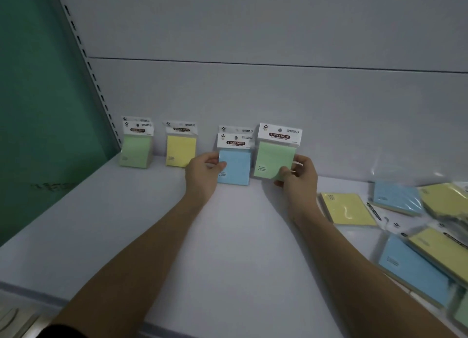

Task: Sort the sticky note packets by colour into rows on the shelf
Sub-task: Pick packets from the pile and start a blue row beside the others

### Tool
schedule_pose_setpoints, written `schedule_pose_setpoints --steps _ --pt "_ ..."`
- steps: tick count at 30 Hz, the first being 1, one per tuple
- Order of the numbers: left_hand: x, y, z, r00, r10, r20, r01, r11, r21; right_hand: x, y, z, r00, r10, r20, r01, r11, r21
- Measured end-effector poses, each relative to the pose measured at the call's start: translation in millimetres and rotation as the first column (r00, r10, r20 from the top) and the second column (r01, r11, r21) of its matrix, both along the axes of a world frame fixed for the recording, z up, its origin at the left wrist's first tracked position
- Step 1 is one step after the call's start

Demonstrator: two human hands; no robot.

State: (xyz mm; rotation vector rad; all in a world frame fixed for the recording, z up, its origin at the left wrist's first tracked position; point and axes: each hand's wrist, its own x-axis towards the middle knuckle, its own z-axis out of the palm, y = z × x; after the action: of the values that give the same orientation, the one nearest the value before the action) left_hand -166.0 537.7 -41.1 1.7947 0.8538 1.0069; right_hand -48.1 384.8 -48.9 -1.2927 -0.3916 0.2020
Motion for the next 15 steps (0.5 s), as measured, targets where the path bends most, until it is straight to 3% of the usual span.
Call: schedule_pose_setpoints --steps 8,15 --pt "4 0 -4 0.998 0.061 -0.006 -0.061 0.998 0.031 1 -1 0 1.0 0.002 -0.02 -0.002 1.0 0.012" --pt "-28 0 10 0.995 -0.057 -0.085 0.062 0.997 0.052 -9 -8 21 0.991 0.132 0.005 -0.132 0.991 0.006"
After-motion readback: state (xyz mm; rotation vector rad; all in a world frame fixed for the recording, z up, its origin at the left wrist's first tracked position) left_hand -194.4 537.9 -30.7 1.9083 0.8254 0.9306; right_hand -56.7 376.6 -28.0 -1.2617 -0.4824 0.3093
